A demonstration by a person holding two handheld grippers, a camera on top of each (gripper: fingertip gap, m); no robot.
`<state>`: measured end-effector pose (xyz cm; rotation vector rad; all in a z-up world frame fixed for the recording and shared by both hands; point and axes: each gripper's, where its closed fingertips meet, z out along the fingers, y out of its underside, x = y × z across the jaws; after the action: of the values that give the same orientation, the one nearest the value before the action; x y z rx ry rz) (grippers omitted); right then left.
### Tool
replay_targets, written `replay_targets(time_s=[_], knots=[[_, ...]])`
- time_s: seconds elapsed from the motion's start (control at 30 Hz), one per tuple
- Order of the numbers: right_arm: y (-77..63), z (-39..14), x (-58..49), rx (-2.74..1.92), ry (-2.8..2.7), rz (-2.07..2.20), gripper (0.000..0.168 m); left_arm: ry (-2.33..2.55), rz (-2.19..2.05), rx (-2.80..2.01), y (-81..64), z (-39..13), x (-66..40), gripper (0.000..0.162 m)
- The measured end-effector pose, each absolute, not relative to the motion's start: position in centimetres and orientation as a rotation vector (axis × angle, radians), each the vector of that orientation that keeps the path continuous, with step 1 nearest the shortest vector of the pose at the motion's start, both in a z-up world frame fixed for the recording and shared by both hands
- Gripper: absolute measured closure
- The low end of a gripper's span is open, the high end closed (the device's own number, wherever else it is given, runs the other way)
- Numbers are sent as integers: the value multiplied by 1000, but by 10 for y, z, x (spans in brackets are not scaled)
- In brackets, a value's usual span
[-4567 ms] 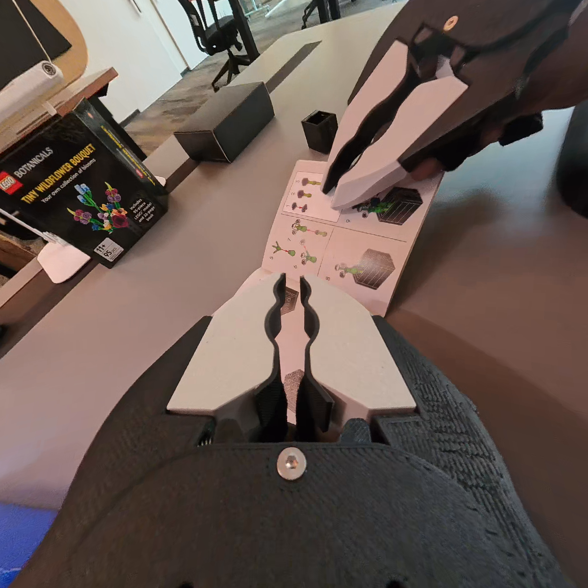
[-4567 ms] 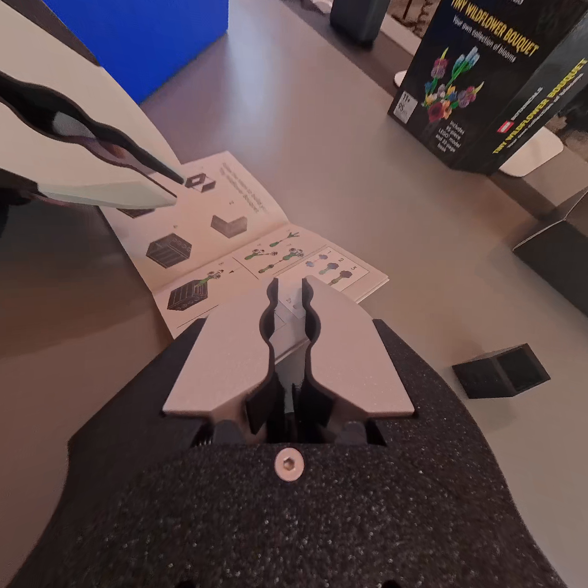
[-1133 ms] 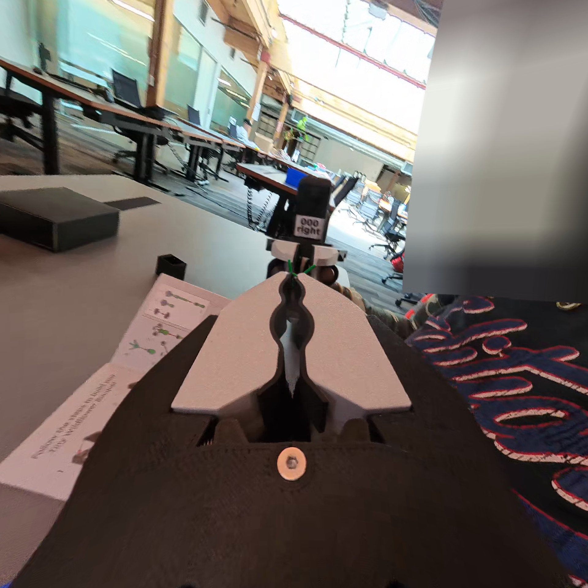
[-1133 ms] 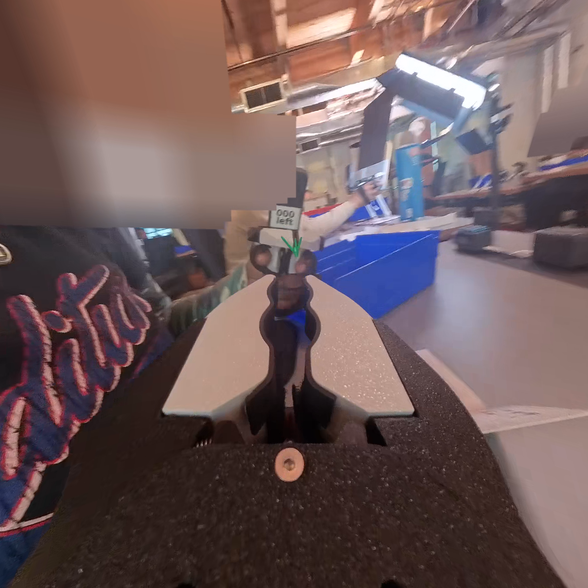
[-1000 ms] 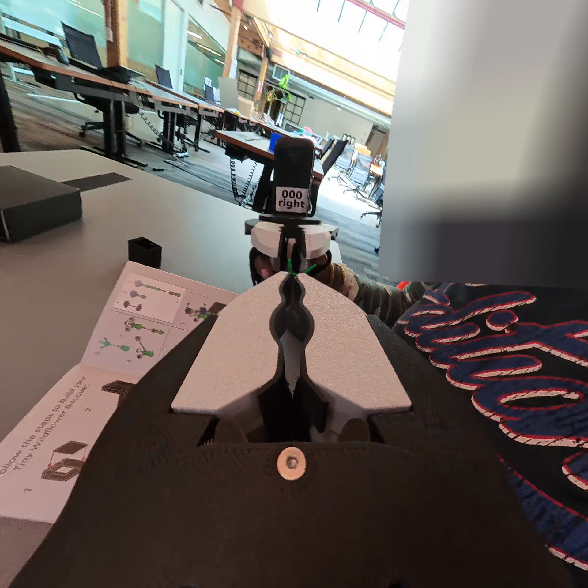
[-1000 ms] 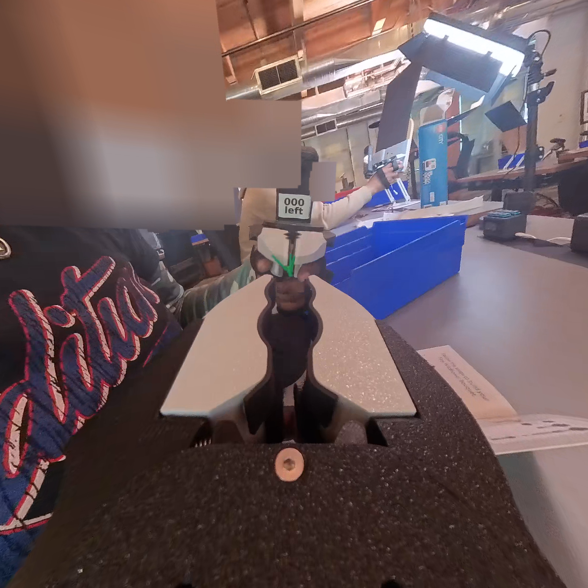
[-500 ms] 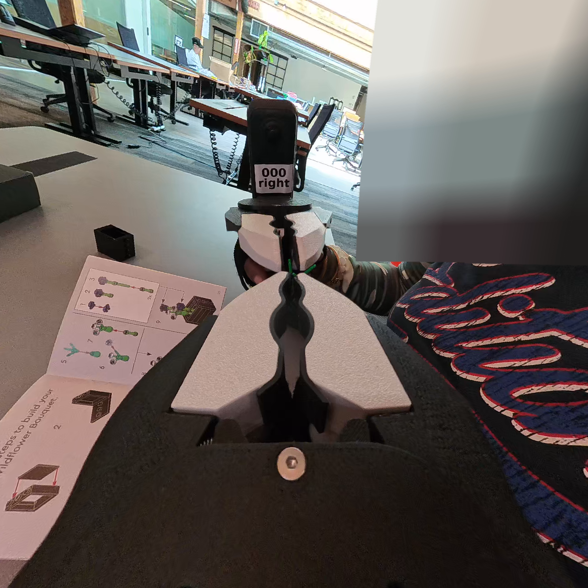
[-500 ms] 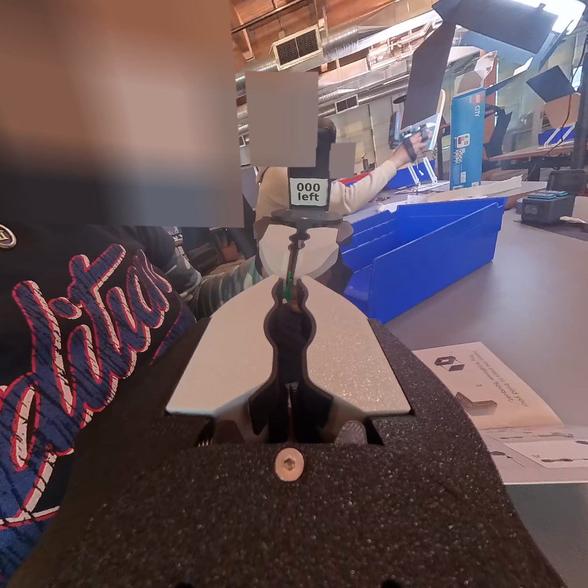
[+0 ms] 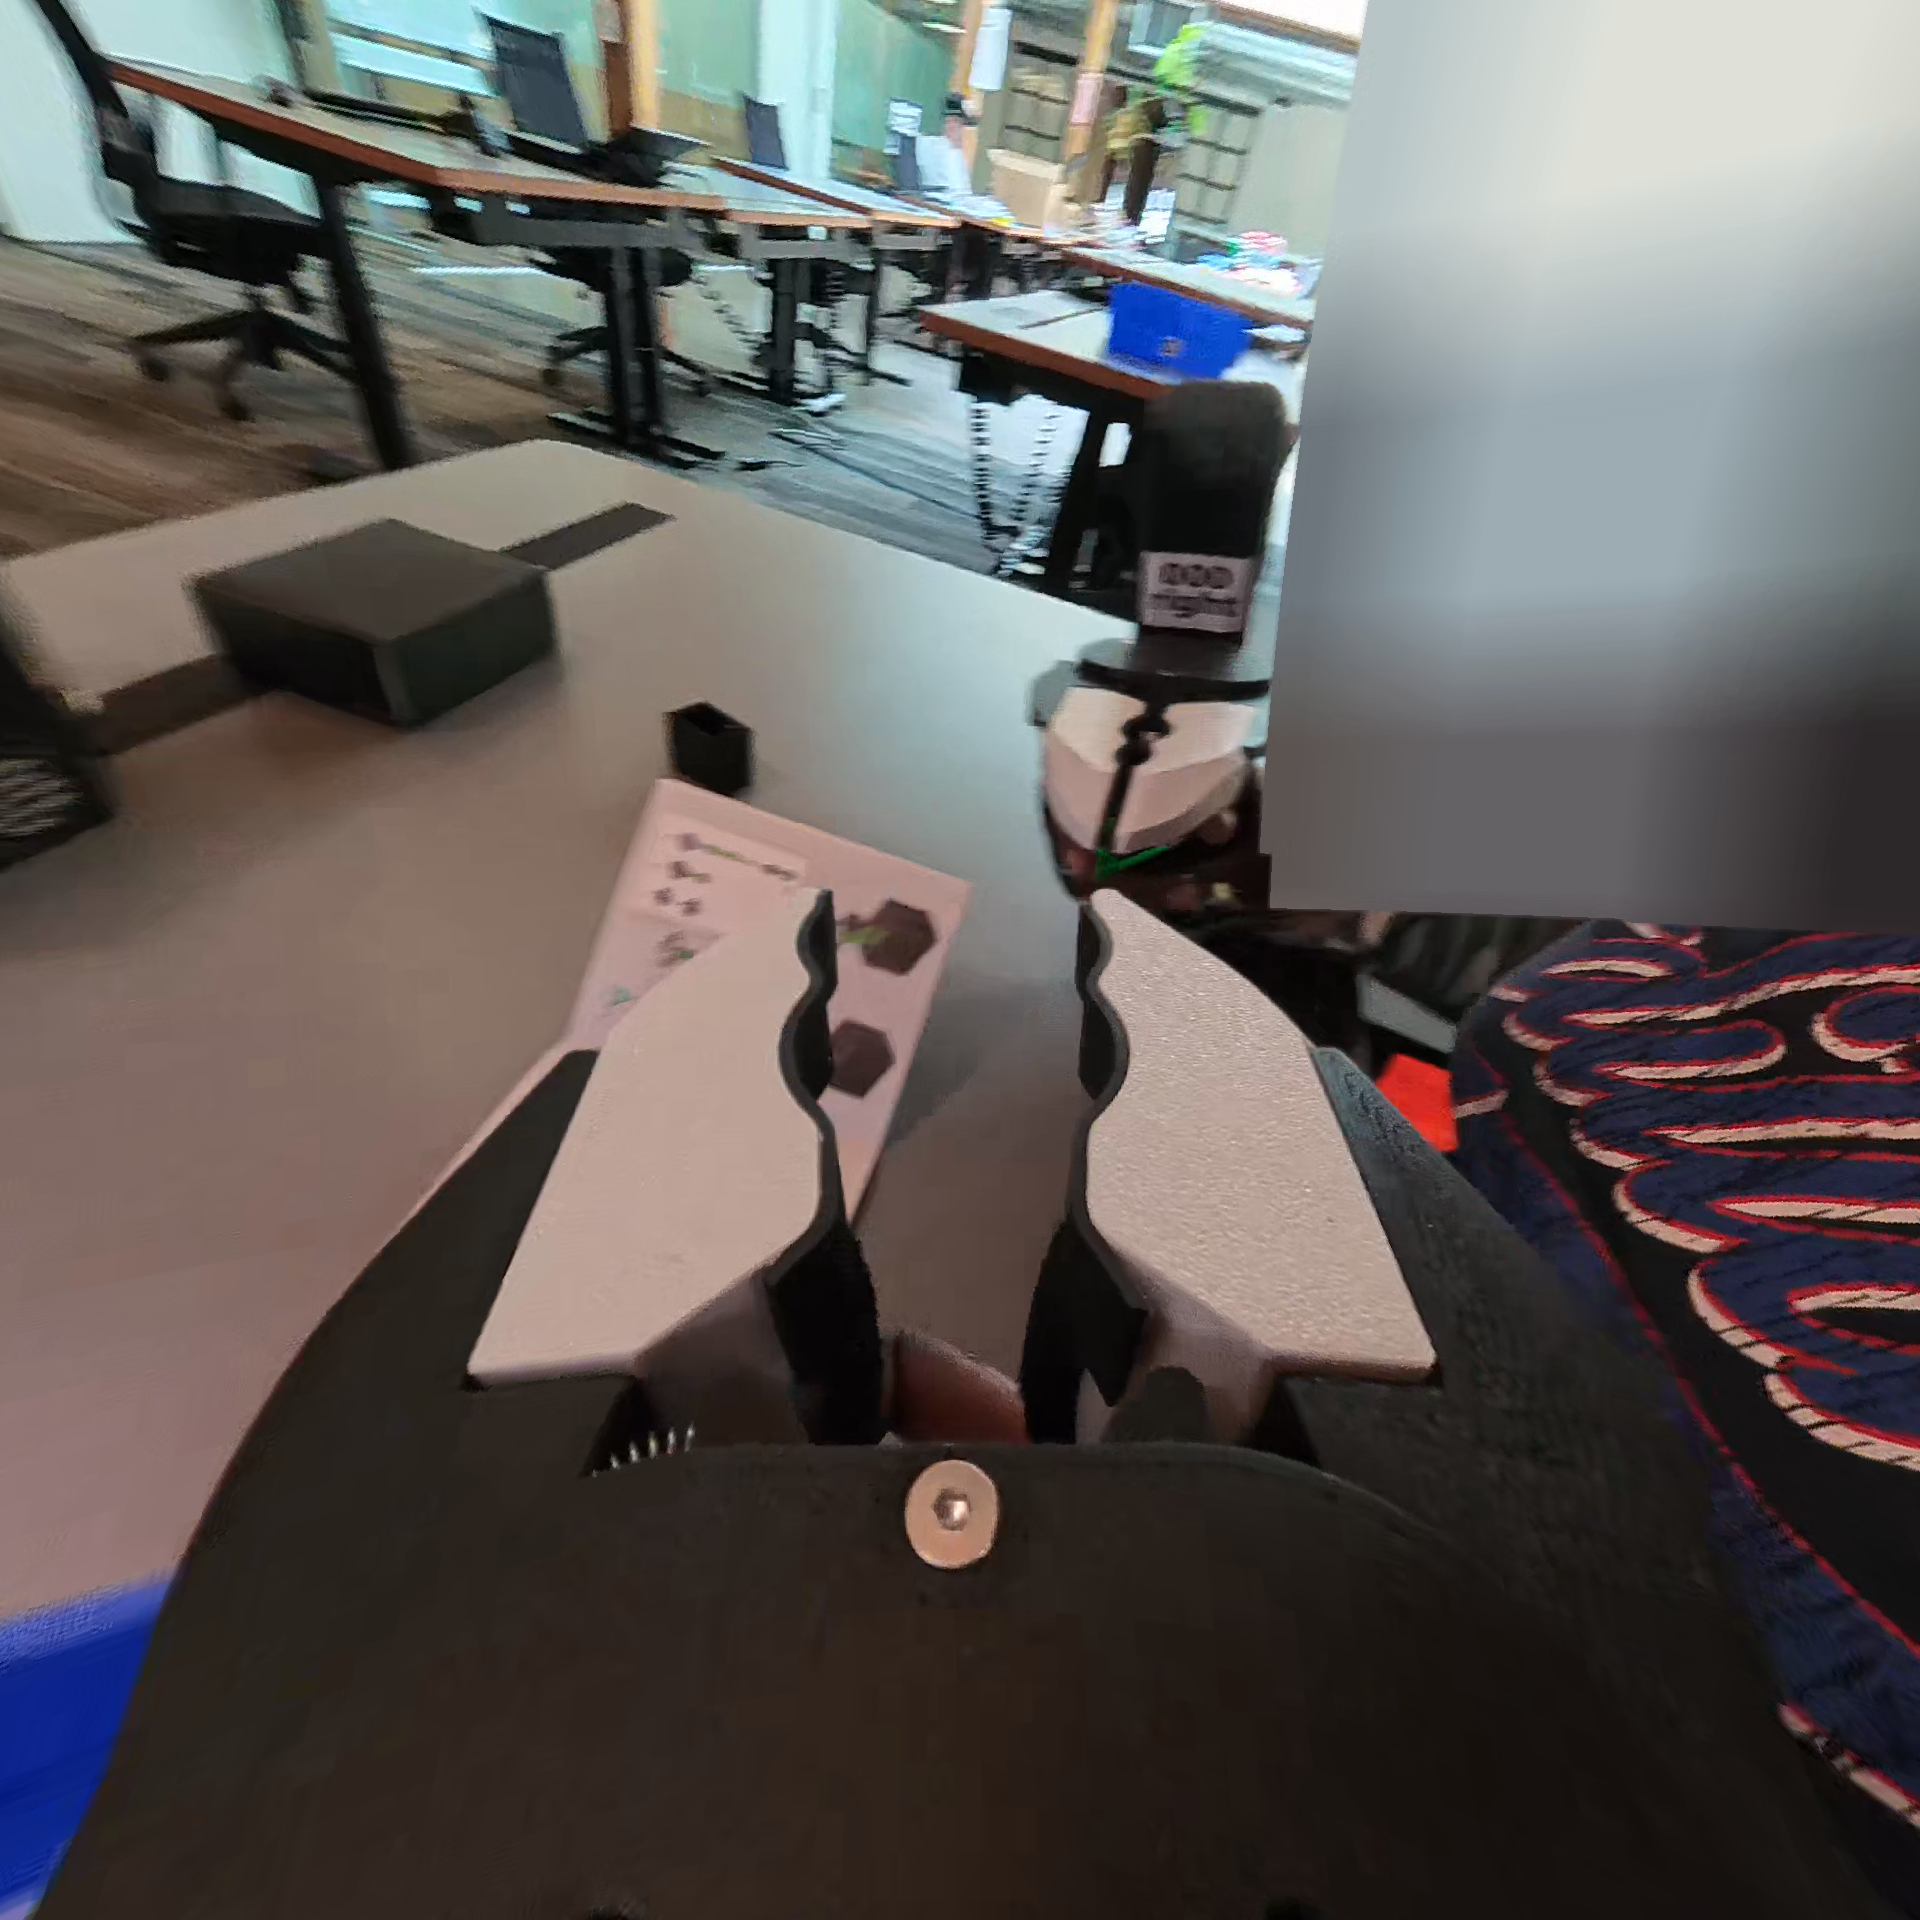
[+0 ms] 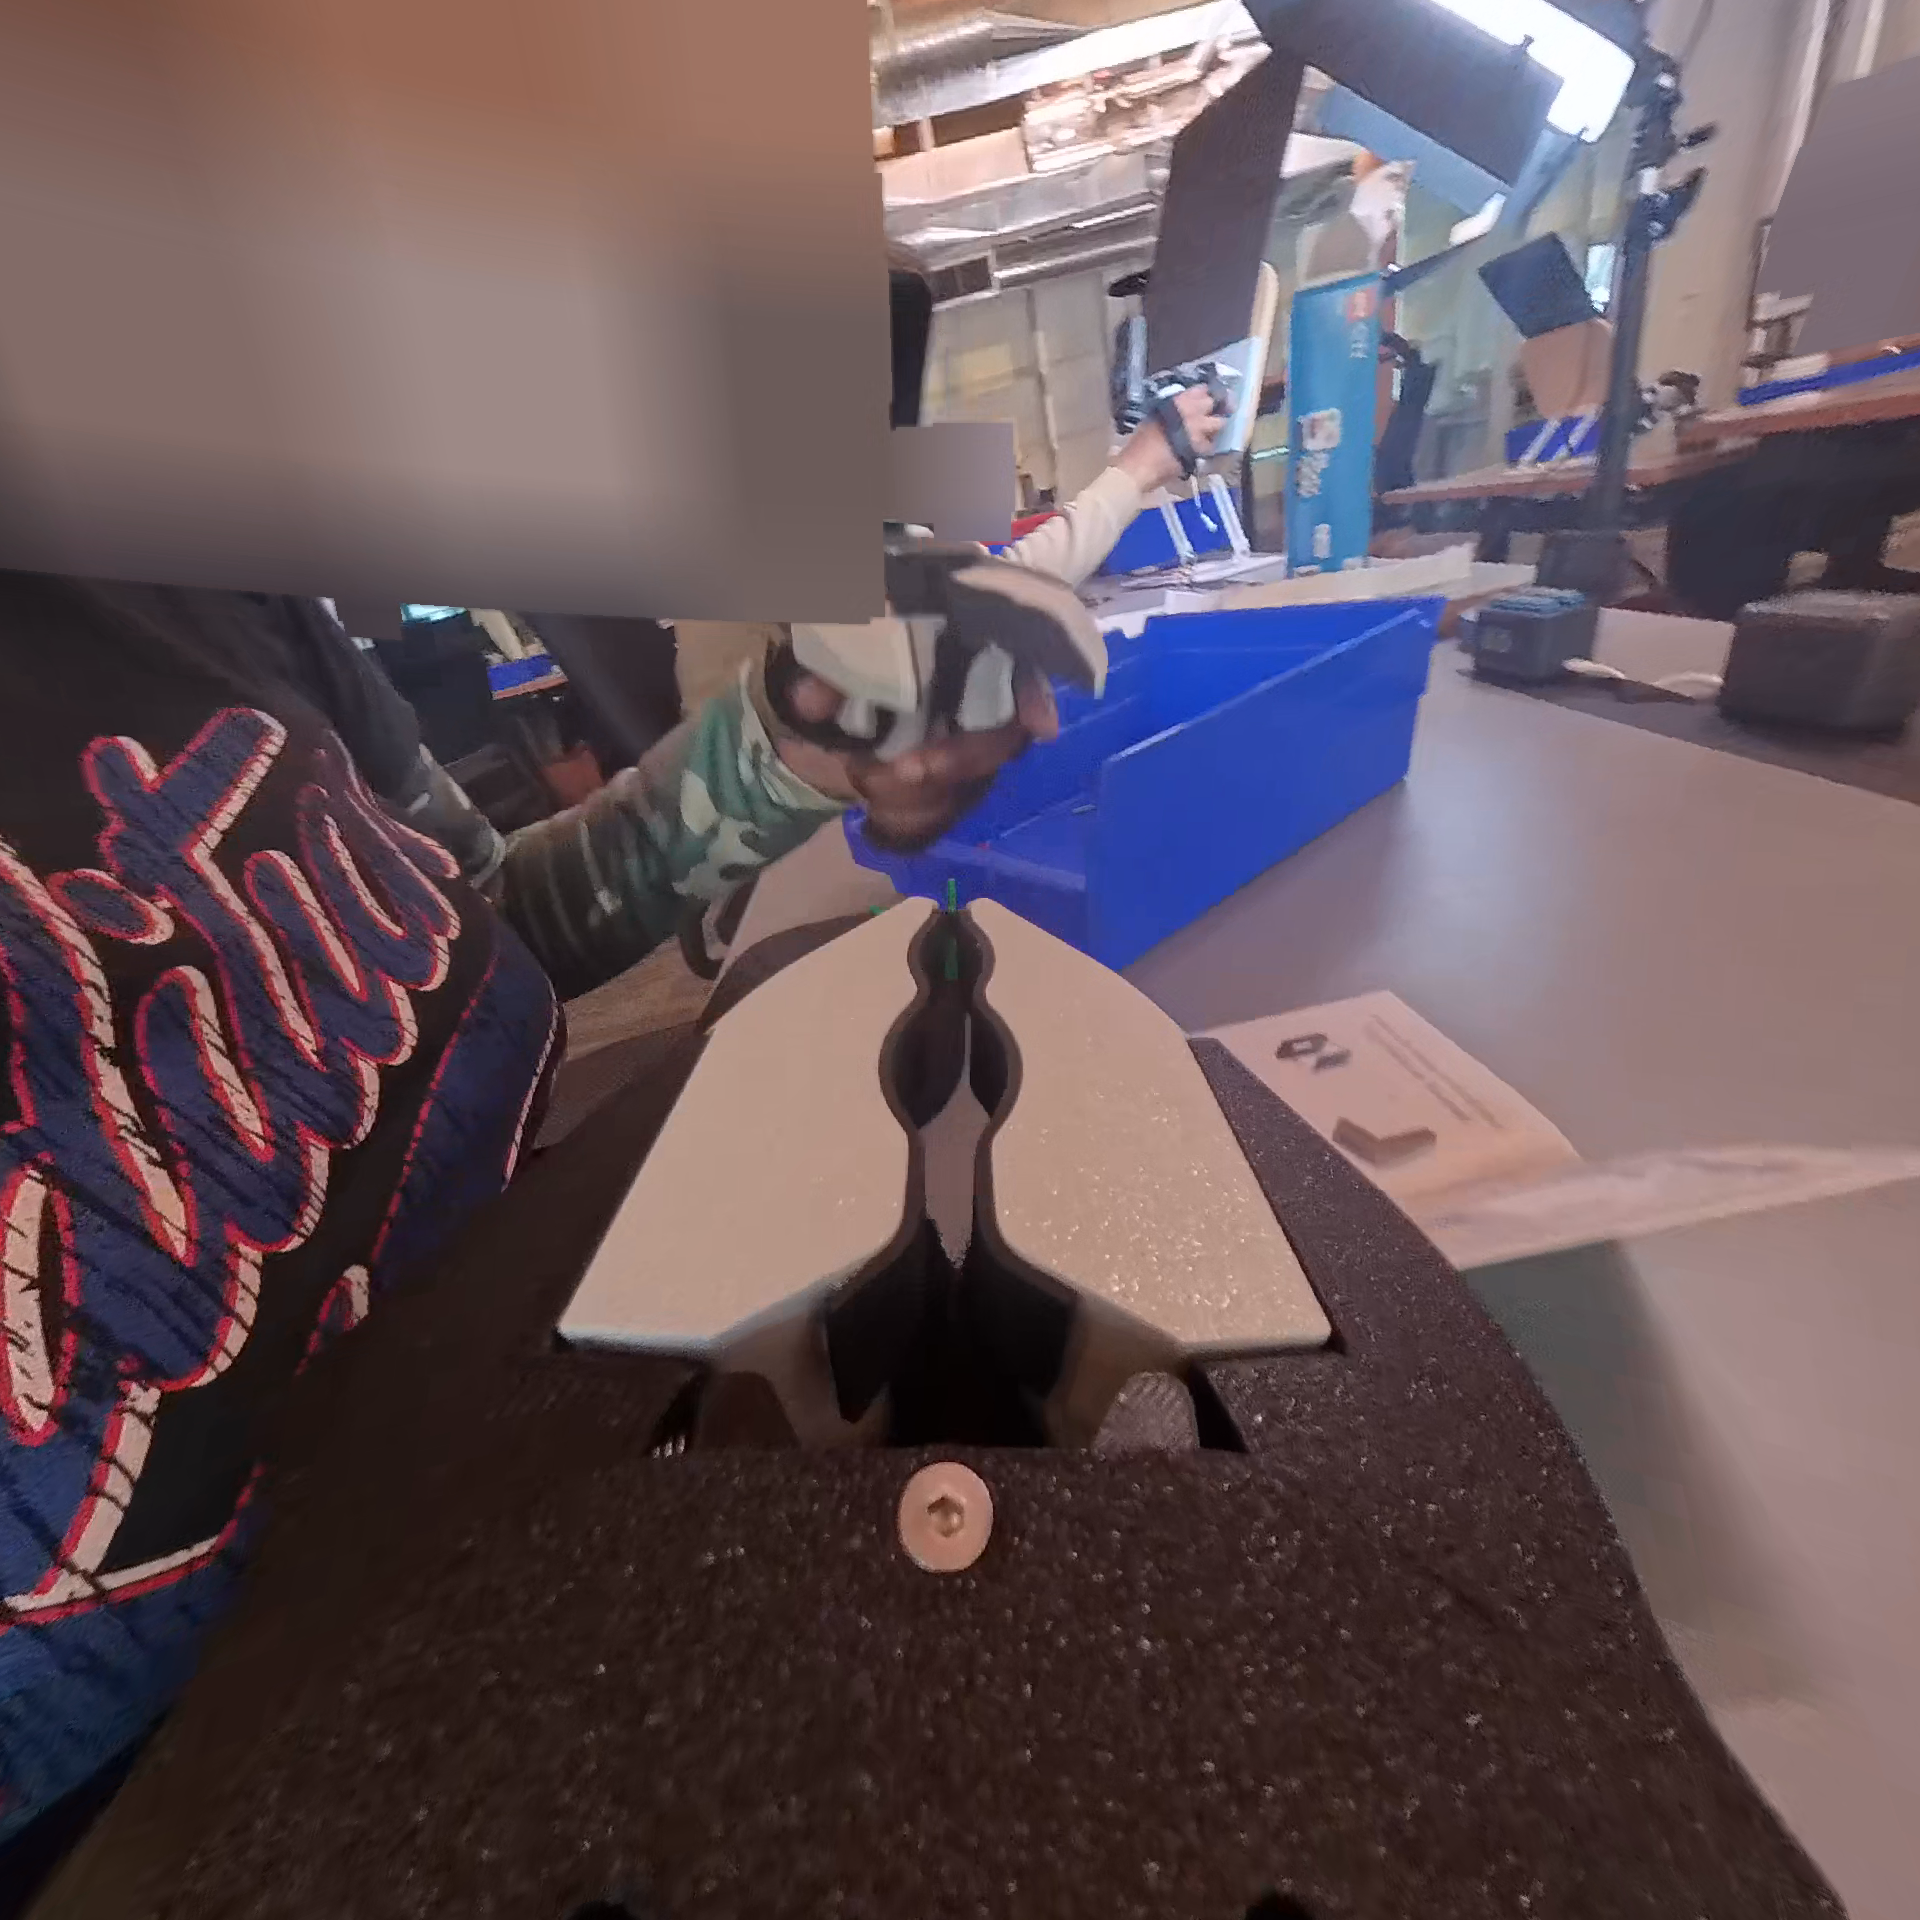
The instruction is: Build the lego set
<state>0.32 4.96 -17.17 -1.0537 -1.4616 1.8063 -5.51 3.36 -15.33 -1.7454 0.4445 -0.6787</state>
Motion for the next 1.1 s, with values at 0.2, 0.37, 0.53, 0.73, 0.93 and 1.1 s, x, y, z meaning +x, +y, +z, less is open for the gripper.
replay_targets(time_s=[0.2, 0.37, 0.53, 0.73, 0.93, 1.1], knots=[[60, -190, 13, -1169, -1436, 1738, 166, 336, -193, -1873, 10, -144, -149, 115], [64, -189, 14, -1166, -1409, 1743, 166, 235, 72, -2003, -15, -155, -221, 115], [62, -192, 13, -1170, -1431, 1753, 166, 175, 144, -2137, -24, -182, -268, 115], [61, -195, 12, -1179, -1445, 1735, 166, 171, 89, -2316, -20, -219, -288, 115], [61, -197, 11, -1186, -1455, 1724, 166, 157, 117, -2488, -20, -244, -307, 115], [62, -196, 12, -1185, -1444, 1737, 166, 289, 101, -2643, -28, -263, -306, 115]])
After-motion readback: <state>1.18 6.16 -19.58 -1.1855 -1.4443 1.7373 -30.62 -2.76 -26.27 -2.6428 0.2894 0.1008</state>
